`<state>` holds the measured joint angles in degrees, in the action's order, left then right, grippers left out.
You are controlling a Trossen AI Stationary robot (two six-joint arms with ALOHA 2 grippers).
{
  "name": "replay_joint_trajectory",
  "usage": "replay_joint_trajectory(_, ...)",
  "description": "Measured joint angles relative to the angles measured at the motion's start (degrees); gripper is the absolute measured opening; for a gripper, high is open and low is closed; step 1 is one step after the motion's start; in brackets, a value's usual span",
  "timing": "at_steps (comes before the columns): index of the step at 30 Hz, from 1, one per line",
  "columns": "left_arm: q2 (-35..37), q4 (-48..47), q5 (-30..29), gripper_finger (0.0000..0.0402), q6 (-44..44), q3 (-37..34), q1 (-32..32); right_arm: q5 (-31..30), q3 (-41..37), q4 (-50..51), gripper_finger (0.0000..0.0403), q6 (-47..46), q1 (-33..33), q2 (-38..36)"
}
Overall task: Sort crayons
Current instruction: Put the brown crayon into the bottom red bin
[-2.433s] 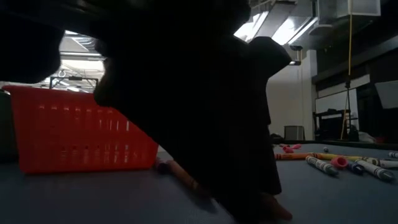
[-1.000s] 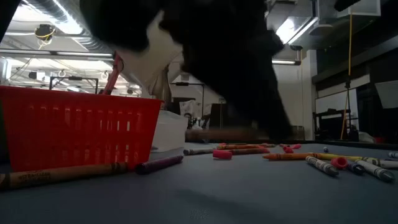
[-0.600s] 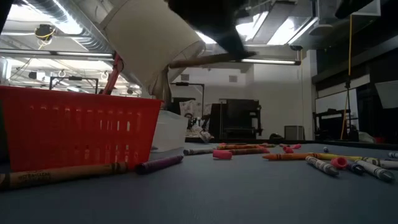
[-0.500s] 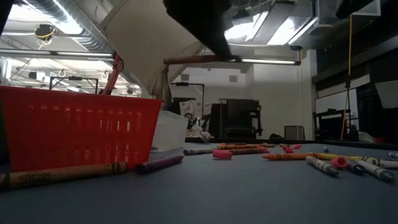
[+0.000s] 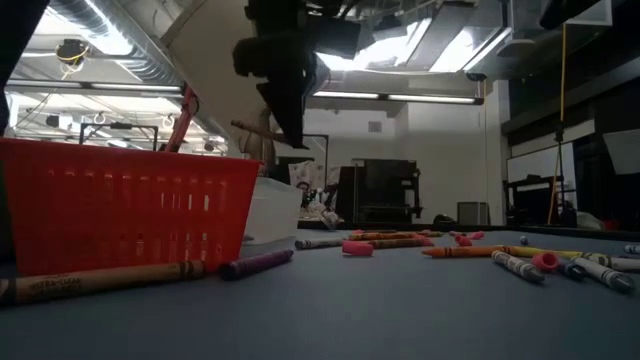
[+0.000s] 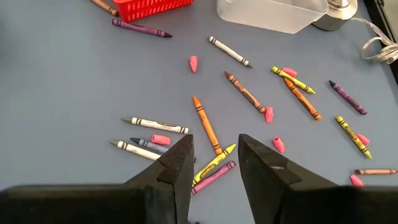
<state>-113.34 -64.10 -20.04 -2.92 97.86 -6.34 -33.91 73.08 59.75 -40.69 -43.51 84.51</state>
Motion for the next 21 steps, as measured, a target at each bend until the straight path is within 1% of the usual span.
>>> replay_joint_trajectory(5,0.00,-3.36,0.66,0.0002,0.00,0.00,0.47,0.00,0.00,0.00,0.0124,0.00,0.00,0.00)
replay_joint_trajectory(9,0.00,-6.80,4.61,0.0002,-1.56,0.00,-0.41,0.00,0.00,0.00,0.0124,0.00,0.00,0.00)
replay_joint_trajectory(15,0.00,-7.40,11.50,0.0002,-4.45,0.00,-4.42,0.00,0.00,0.00,0.0124,0.02,0.00,0.00)
replay_joint_trajectory(21,0.01,-6.95,14.39,0.0002,-7.97,0.00,-10.26,0.00,0.00,0.00,0.0124,0.02,0.00,0.00)
